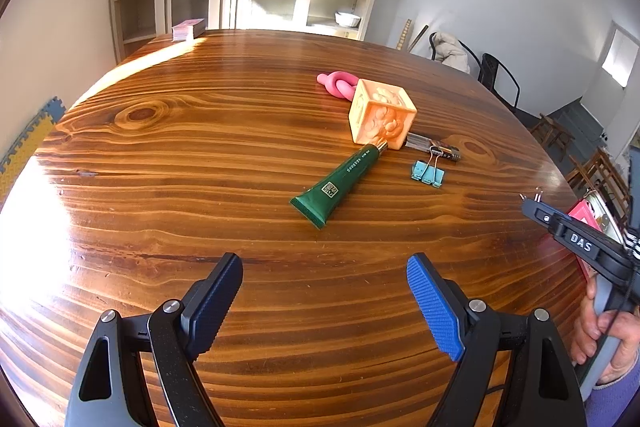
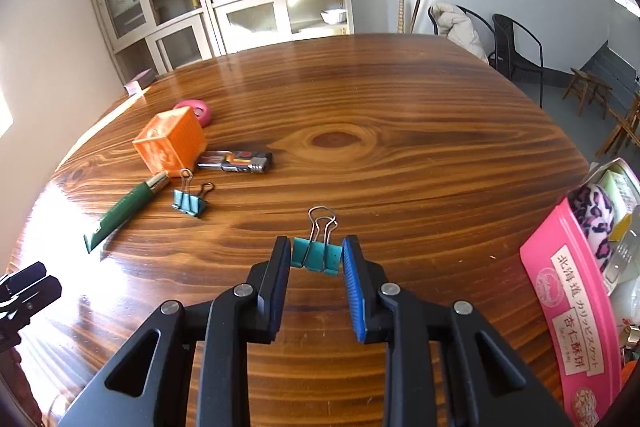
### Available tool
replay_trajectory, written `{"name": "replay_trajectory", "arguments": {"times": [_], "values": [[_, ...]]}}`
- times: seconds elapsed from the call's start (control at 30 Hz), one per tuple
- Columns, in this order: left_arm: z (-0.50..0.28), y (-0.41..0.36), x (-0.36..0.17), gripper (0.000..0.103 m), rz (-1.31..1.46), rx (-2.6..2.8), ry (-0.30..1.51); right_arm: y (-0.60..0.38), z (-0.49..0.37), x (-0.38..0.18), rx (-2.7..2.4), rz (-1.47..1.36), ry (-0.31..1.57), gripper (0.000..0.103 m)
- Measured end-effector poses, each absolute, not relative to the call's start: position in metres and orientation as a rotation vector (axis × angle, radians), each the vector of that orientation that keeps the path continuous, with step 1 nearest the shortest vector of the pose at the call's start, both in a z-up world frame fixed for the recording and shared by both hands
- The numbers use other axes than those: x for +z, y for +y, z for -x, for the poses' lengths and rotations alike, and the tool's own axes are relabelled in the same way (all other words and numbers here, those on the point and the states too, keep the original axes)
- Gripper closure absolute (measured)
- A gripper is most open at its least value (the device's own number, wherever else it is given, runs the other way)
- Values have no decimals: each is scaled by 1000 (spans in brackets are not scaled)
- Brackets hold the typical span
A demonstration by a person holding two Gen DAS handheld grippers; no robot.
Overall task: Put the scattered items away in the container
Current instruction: 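Grasp the green tube with the left tool while the right tool holds the clip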
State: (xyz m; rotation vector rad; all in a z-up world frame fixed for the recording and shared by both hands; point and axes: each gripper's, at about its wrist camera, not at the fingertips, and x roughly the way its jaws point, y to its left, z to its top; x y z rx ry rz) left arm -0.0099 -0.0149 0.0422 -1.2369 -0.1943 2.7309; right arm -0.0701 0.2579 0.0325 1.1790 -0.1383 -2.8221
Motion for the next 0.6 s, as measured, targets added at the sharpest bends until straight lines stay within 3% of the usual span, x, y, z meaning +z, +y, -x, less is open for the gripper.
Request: {"name": "replay_trajectory", "arguments": {"times": [0.27, 0.43, 0.47, 0.53, 0.6], "values": [[38, -9, 39, 17, 1226, 2713, -164, 255, 53, 43, -2813, -1113, -106, 74], [69, 15, 35, 17, 1228, 2662, -11, 261, 50, 45, -2807, -1098, -142, 74], [76, 20, 32, 19, 1234, 2651, 20, 264, 49, 46, -2810, -1091, -150, 74], [90, 27, 26, 45, 1268, 2619, 32, 268, 48, 47, -2815, -1086, -167, 74], [102, 31, 21, 46, 1290, 2599, 22, 272, 48, 47, -2819, -1090, -186, 74]]}}
